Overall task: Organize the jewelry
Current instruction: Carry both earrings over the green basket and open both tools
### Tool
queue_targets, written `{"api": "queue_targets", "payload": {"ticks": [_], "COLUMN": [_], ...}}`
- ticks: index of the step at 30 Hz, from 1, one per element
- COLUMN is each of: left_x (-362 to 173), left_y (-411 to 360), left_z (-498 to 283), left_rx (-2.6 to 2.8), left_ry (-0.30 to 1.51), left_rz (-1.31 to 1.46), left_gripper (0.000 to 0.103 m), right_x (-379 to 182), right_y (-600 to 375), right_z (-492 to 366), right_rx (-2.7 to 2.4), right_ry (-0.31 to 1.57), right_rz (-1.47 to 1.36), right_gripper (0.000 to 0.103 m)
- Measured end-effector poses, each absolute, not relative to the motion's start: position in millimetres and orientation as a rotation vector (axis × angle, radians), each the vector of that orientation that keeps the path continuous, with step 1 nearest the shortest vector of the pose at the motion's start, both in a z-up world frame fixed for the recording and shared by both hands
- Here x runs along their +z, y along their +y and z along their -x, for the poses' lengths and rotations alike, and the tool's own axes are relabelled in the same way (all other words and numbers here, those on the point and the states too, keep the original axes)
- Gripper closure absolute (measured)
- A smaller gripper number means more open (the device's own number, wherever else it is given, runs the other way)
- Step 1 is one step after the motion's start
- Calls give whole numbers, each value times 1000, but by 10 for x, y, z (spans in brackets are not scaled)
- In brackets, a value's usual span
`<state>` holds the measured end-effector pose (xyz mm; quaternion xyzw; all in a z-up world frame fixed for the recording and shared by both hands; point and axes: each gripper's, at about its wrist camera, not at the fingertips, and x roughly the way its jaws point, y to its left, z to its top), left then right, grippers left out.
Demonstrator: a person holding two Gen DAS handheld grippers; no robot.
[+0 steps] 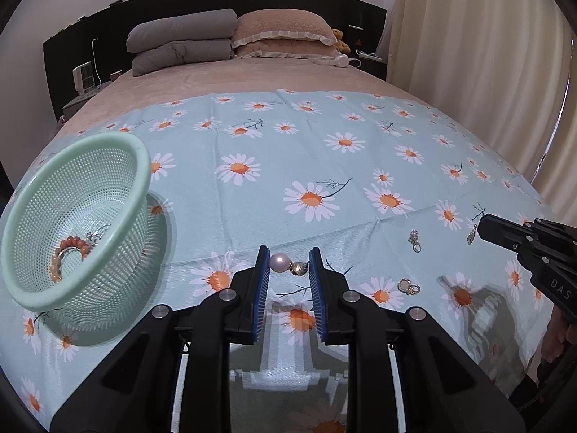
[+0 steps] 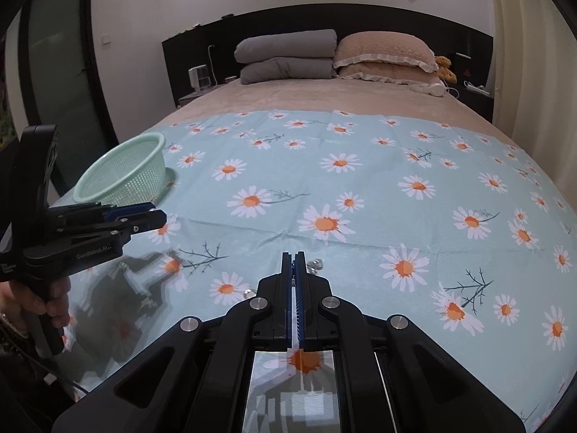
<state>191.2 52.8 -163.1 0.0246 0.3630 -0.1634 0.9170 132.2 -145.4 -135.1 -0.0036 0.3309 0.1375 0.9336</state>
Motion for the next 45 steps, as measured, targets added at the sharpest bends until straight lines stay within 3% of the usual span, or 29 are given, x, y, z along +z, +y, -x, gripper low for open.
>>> {"api": "queue_targets", "payload": {"ticks": [17,29,45], "left_x": [-1124,-1397,-1601], "left_y": [1806,2402,2495], "left_z": [-1941,-2282,-2374], "left_rx": [-129,3,42], "left_ry": [630,689,737], "left_rz": [7,16,35], "left_gripper": [81,81,80], "right_x": [-647,-915,-1168], "right_y": [193,975,1086], "right_z": [-1852,-2243,-2368], "right_rx": [594,611,575], "right_ry": [524,602,681], "right_rz": [72,96,111], "right_gripper": [101,101,101]}}
